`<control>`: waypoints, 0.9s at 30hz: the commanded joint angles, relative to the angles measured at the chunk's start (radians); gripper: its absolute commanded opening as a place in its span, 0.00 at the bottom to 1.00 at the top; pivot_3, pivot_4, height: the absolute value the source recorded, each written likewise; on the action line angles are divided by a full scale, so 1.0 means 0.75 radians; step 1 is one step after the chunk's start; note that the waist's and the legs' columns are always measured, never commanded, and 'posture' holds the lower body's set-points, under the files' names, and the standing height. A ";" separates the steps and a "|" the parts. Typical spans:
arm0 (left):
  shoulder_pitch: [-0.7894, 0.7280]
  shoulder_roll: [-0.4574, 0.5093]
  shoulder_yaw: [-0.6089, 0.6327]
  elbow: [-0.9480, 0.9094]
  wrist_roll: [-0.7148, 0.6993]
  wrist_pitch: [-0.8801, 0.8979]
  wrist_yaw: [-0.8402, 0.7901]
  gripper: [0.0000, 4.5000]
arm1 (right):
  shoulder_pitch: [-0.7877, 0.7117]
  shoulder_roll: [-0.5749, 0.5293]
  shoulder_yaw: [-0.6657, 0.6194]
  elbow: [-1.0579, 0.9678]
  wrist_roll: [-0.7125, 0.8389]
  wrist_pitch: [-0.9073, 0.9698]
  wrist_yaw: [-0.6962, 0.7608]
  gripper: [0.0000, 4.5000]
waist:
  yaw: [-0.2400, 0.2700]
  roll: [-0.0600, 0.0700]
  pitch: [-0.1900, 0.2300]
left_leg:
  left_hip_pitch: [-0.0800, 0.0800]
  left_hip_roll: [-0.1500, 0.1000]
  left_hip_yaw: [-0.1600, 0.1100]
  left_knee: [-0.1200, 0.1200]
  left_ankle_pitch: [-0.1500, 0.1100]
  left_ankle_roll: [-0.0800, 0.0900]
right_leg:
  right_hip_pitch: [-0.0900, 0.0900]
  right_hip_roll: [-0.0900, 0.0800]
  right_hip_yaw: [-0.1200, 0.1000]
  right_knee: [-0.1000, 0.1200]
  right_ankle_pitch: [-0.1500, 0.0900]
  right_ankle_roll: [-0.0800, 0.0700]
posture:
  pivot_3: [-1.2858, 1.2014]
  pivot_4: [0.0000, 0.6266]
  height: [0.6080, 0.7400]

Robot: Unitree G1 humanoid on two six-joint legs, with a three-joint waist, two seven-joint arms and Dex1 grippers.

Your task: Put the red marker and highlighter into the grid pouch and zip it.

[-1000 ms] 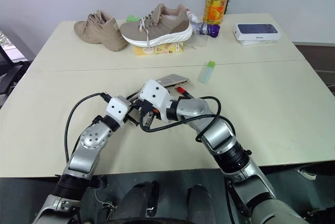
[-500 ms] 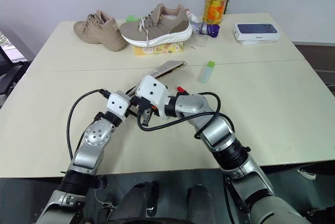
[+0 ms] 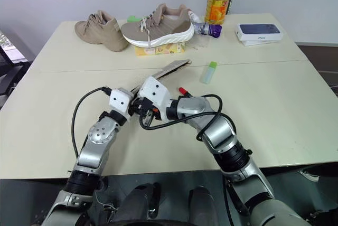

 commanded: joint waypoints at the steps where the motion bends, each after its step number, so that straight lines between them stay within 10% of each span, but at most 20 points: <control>1: -0.059 -0.019 -0.006 -0.055 -0.010 0.034 0.007 0.00 | -0.006 0.053 0.057 -0.094 0.083 -0.006 0.057 0.01 | 0.000 0.000 0.000 | 0.000 0.000 0.000 0.000 0.000 0.000 | 0.000 0.000 0.000 0.000 0.000 0.000 | 0.52 0.24 0.99; 10: -0.052 -0.034 0.006 -0.068 -0.024 0.062 0.017 0.00 | -0.019 0.047 0.021 -0.045 0.026 -0.071 0.008 0.01 | 0.001 0.000 0.000 | 0.000 0.000 0.000 0.000 0.000 0.000 | 0.000 0.000 0.000 0.000 0.000 0.000 | 0.52 0.24 0.99; 17: -0.014 0.033 0.036 -0.102 -0.030 0.060 -0.023 0.00 | -0.053 -0.114 -0.155 -0.002 0.040 -0.080 0.043 0.62 | 0.001 0.000 0.000 | 0.000 0.000 0.000 0.001 0.000 0.000 | 0.000 0.000 0.000 0.000 0.000 0.000 | 0.52 0.24 0.99; 27: 0.101 0.274 0.090 -0.118 0.026 -0.029 -0.098 0.00 | 0.074 -0.434 -0.386 0.092 0.038 -0.024 0.059 0.62 | 0.001 0.000 0.000 | -0.001 0.000 0.000 0.000 0.000 0.000 | 0.000 0.000 0.000 -0.001 0.000 0.000 | 0.52 0.24 0.99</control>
